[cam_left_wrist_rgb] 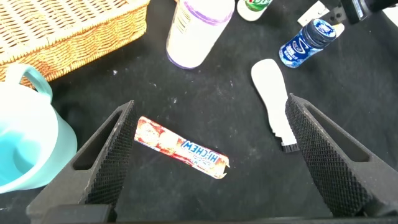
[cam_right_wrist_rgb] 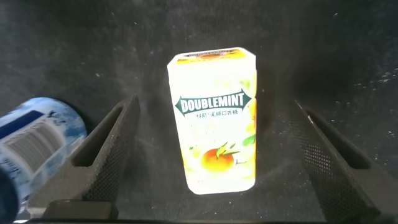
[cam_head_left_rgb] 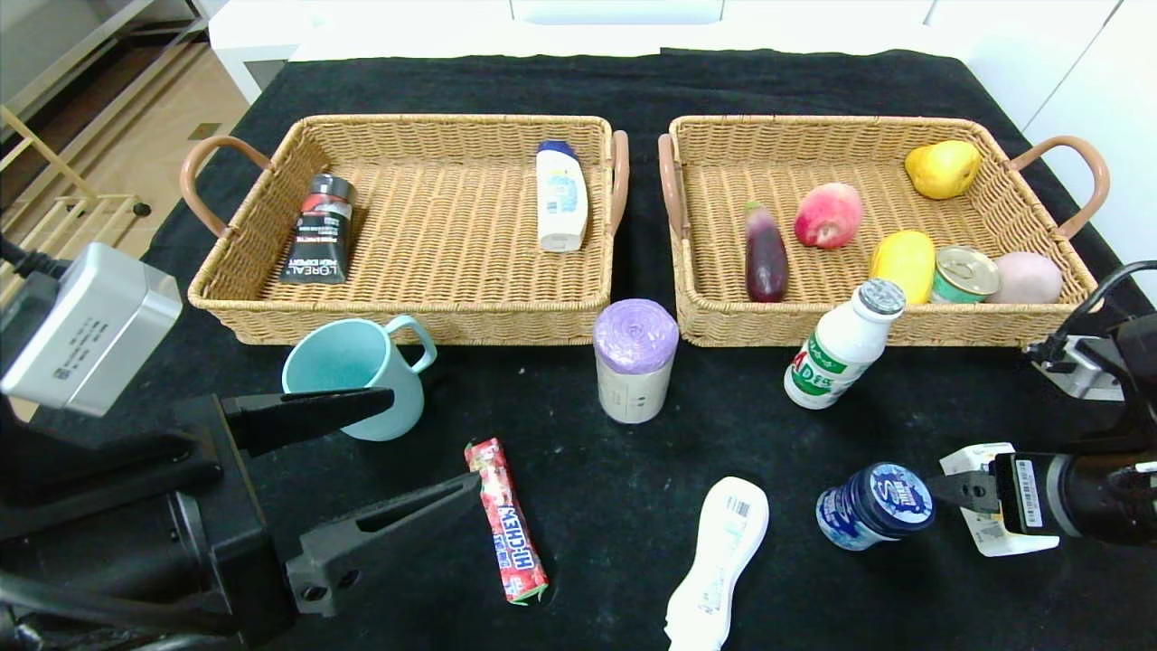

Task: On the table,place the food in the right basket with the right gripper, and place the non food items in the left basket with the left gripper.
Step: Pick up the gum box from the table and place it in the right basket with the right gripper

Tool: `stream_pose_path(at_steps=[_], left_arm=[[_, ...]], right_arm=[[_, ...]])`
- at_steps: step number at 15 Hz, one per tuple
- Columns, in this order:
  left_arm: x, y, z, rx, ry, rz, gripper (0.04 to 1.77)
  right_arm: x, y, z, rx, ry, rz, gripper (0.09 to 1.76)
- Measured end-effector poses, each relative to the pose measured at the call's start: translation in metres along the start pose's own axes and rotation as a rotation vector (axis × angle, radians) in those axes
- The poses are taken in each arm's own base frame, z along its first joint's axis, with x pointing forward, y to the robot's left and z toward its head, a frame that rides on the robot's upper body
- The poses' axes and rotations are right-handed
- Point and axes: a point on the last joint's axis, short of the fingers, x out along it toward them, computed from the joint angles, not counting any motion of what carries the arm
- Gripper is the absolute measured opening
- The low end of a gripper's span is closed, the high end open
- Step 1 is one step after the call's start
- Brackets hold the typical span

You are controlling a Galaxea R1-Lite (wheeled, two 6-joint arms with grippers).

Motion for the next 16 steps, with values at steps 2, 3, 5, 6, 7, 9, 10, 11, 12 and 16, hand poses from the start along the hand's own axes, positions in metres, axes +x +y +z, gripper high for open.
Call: stream_pose_path(at_steps=[2,3,5,6,7,9,10,11,12,16], left_arm=[[0.000,0.000,0.000,0.000,0.000,0.000,1.72],[0.000,0.000,0.000,0.000,0.000,0.000,1.72],[0.000,0.000,0.000,0.000,0.000,0.000,1.72],[0.000,0.000,0.000,0.001,0.001,0.000,1.72],[0.000,0.000,0.000,0.001,0.001,0.000,1.72],[0.000,0.000,0.000,0.001,0.003,0.000,1.72],[0.000,0.000,-0.001,0.001,0.003,0.000,1.72],[0.000,0.000,-0.001,0.001,0.003,0.000,1.72],[0.000,0.000,-0.001,0.001,0.003,0.000,1.72],[0.000,0.000,-0.001,0.001,0.006,-0.001,1.72]], right_arm=[[0.002,0.000,-0.001,-0.001,0.008,-0.003,1.71],[0.003,0.000,-0.001,0.000,0.009,-0.003,1.71],[0.004,0.000,-0.001,-0.001,0.013,-0.006,1.71],[0.005,0.000,-0.002,-0.002,0.019,-0.009,1.71],[0.006,0.000,-0.003,-0.002,0.022,-0.010,1.71],[0.007,0.000,-0.003,0.000,0.025,-0.011,1.62],[0.008,0.000,-0.003,-0.001,0.028,-0.012,1.44],[0.008,0.000,-0.004,-0.002,0.030,-0.012,1.27],[0.009,0.001,-0.003,-0.001,0.026,-0.011,1.13],[0.014,0.001,-0.006,-0.001,0.023,-0.008,0.81]])
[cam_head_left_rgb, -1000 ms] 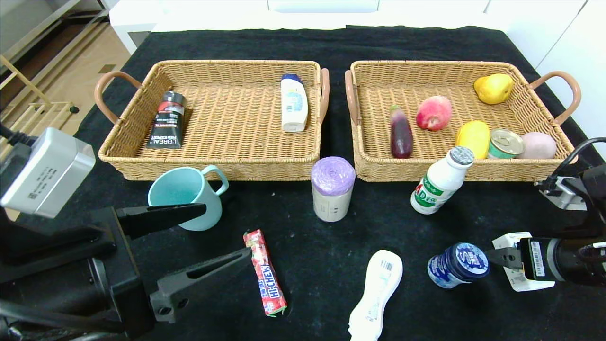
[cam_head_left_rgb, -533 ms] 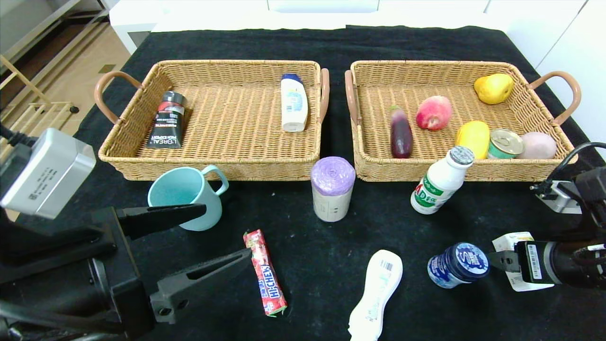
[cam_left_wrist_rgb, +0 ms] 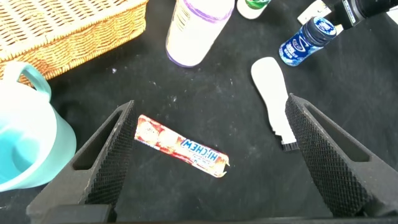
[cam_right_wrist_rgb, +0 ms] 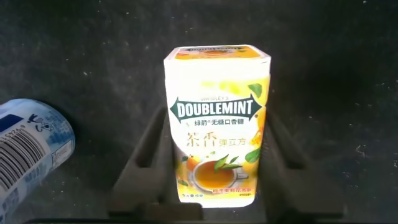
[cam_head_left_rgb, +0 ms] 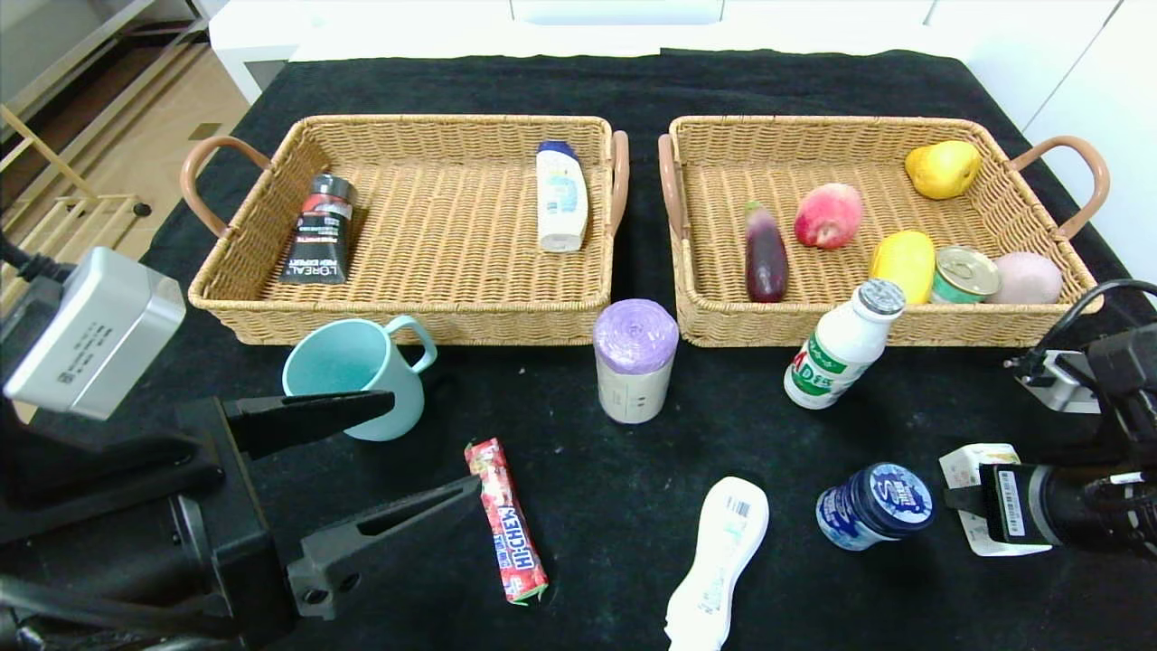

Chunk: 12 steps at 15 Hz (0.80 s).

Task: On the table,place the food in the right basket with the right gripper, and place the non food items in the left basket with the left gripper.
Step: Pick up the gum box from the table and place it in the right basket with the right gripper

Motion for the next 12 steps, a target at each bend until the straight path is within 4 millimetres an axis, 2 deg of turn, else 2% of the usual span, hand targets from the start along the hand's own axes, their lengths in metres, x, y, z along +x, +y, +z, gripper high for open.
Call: stream_pose_path(at_steps=[12], left_arm=[[0.0004,0.0000,-0.0019,0.001,0.007,0.002,1.72]], right_arm=[[-0.0033,-0.0015,-0.0029,-0.001,0.000,0.007,0.81]])
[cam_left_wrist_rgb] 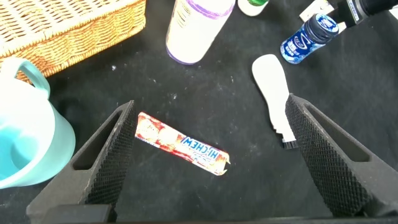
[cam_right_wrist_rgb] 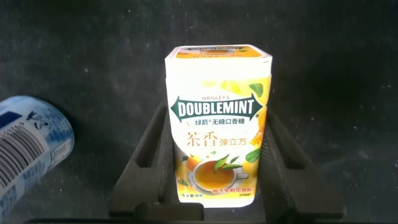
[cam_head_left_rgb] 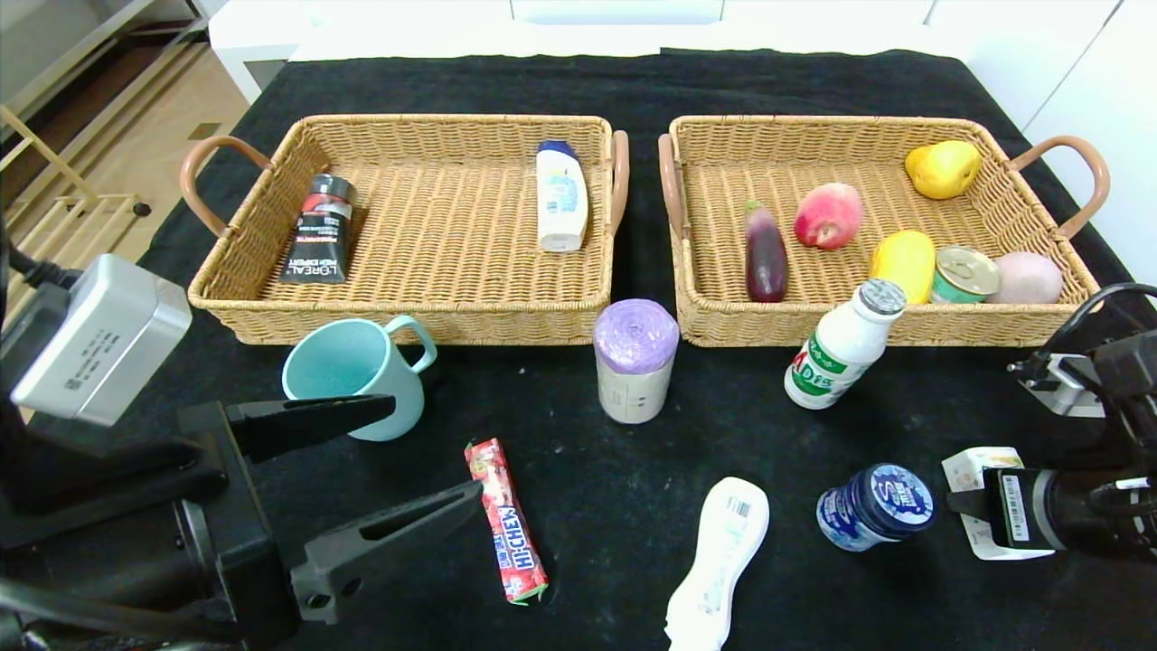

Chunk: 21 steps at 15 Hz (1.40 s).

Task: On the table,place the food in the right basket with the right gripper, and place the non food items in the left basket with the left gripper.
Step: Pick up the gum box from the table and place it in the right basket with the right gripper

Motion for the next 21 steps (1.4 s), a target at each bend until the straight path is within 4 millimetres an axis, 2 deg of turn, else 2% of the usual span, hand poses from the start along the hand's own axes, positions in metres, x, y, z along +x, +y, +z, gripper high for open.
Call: stream_pose_path(at_steps=[4,8,15,21], left_arm=[[0.000,0.000,0.000,0.009,0.002,0.000,1.72],[-0.001,0.000,0.000,0.012,-0.003,0.002,1.72],[-0.002,0.000,0.001,0.017,-0.009,0.004,1.72],[-0.004,0.000,0.002,0.027,-0.015,0.016,1.72]], right_arm=[[-0.018,0.001,0.005,-0.034,-0.065,0.030,0.81],[-0.036,0.003,0.024,-0.025,-0.161,0.050,0.81],[-0.062,0.011,0.079,-0.042,-0.282,0.058,0.81],[-0.060,0.009,0.124,-0.018,-0.368,0.027,0.81]])
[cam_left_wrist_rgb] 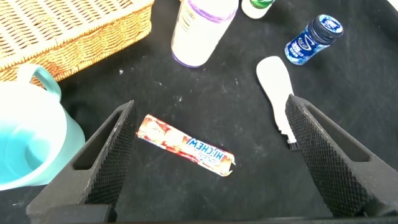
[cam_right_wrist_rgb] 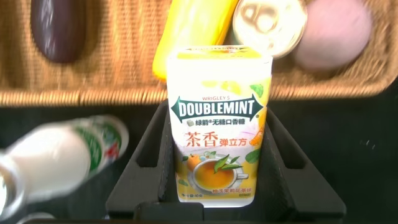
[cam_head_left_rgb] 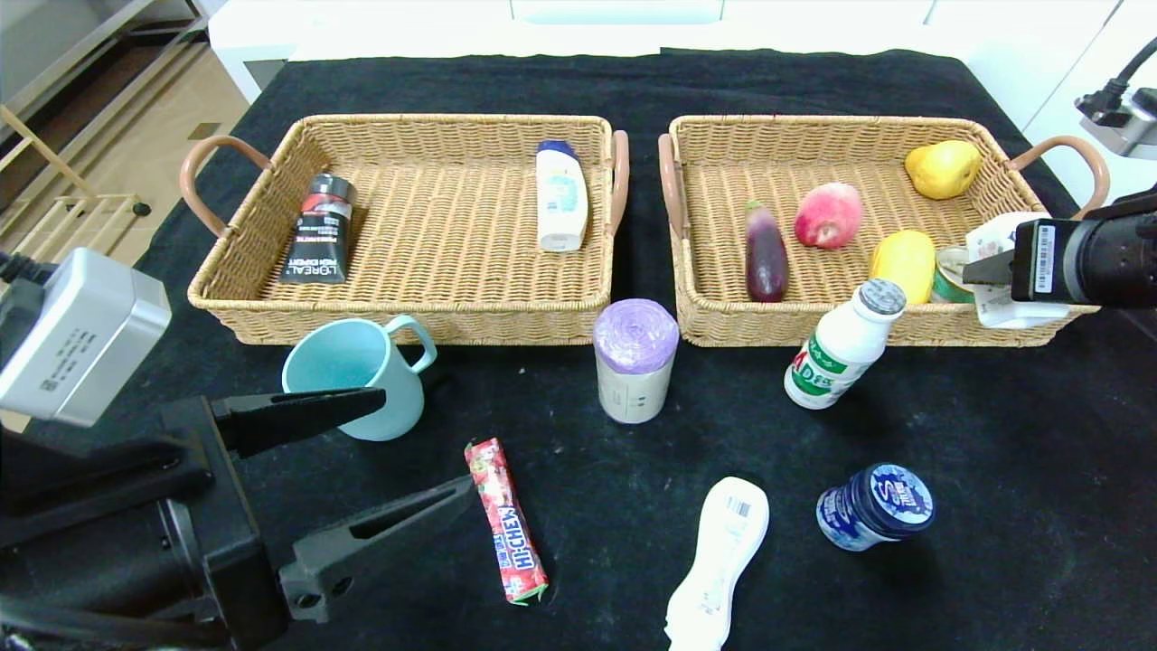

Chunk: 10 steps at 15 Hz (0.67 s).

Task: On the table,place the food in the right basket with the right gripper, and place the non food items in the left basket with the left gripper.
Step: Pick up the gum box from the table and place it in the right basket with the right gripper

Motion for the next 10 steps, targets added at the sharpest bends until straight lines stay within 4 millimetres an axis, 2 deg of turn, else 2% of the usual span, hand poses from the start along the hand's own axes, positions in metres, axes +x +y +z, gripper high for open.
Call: stream_pose_path(at_steps=[6,10], left_arm=[[0.000,0.000,-0.001,0.001,0.003,0.000,1.72],[0.000,0.000,-0.002,0.007,0.006,-0.001,1.72]], right_arm=[[0.026,-0.009,0.031,0.033,-0.069,-0.046,0.81],[0.047,-0.012,0.038,0.046,-0.088,-0.063,0.81]])
